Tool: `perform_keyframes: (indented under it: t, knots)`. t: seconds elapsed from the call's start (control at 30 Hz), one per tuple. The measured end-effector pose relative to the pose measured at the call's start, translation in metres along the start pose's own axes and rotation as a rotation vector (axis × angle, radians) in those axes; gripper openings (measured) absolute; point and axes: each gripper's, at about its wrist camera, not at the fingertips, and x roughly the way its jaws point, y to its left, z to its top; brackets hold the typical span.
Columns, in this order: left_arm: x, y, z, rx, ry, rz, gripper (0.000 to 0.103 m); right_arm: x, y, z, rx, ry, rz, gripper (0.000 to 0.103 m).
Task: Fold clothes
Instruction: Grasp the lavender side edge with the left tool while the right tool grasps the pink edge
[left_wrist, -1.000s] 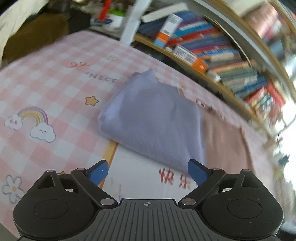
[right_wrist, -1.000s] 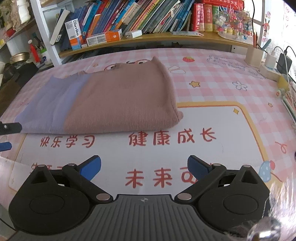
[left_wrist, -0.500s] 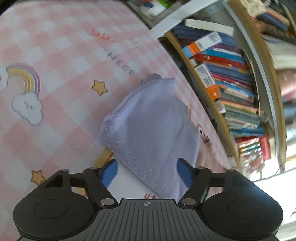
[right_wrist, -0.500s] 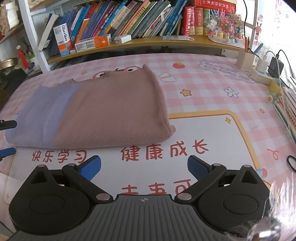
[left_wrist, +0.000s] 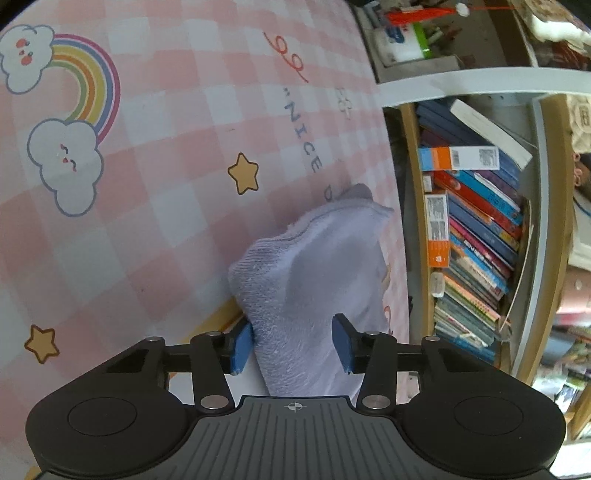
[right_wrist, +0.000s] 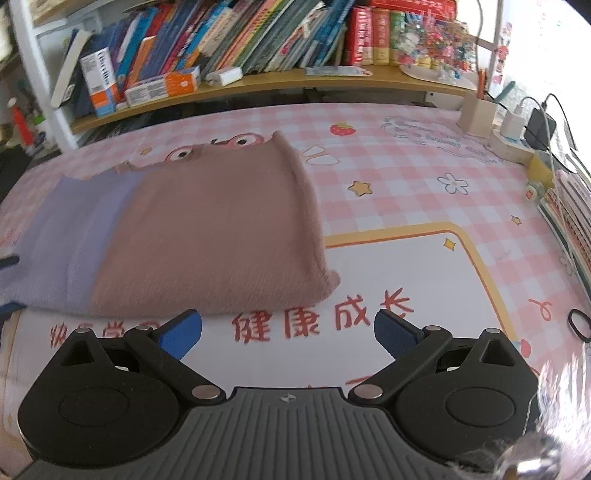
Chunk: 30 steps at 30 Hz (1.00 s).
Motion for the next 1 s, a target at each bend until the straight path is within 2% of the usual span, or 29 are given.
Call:
perform_keyframes:
  t: [0.03, 0.13, 0.23, 0.33, 0.37, 0.4, 0.5, 0.6, 0.67, 0.73, 0.9, 1.0]
  knots:
    - [0.001, 0.0, 0.001, -0.003, 0.0, 0.008, 0.042, 0.001, -0.002, 0.002, 0.012, -0.004, -0.006, 0.101]
    - [0.005, 0.004, 0.004, -0.014, -0.001, 0.03, 0.017, 0.004, -0.008, 0.009, 0.047, -0.019, -0.026, 0.101]
    - [0.007, 0.009, 0.007, -0.029, 0.003, 0.02, 0.014, 0.009, -0.013, 0.014, 0.066, -0.024, -0.04, 0.101]
    - [0.005, 0.003, 0.005, 0.02, -0.004, 0.034, 0.01, 0.017, -0.019, 0.017, 0.084, -0.023, -0.041, 0.101]
    - [0.004, 0.0, 0.004, 0.047, -0.009, 0.038, 0.007, 0.02, -0.021, 0.018, 0.091, -0.02, -0.041, 0.1]
    - [0.0, -0.009, 0.001, 0.121, -0.028, 0.031, 0.007, 0.023, -0.023, 0.019, 0.099, -0.013, -0.042, 0.1]
    - [-0.011, -0.047, -0.016, 0.442, -0.088, -0.024, 0.007, 0.028, -0.026, 0.022, 0.108, 0.002, -0.032, 0.098]
    - [-0.005, -0.052, -0.016, 0.486, -0.066, -0.012, 0.009, 0.032, -0.026, 0.023, 0.098, 0.011, -0.025, 0.097]
    - [0.003, -0.036, -0.005, 0.383, -0.047, 0.035, 0.009, 0.034, -0.025, 0.024, 0.093, 0.016, -0.015, 0.092]
    - [0.008, -0.019, 0.004, 0.279, -0.024, 0.03, 0.01, 0.036, -0.024, 0.024, 0.086, 0.024, 0.0, 0.086]
    - [0.017, -0.003, 0.009, 0.178, -0.008, -0.001, 0.027, 0.037, -0.029, 0.028, 0.108, 0.032, 0.03, 0.081]
    - [0.015, 0.007, 0.011, 0.079, -0.012, -0.077, 0.043, 0.038, -0.037, 0.034, 0.157, 0.039, 0.056, 0.081]
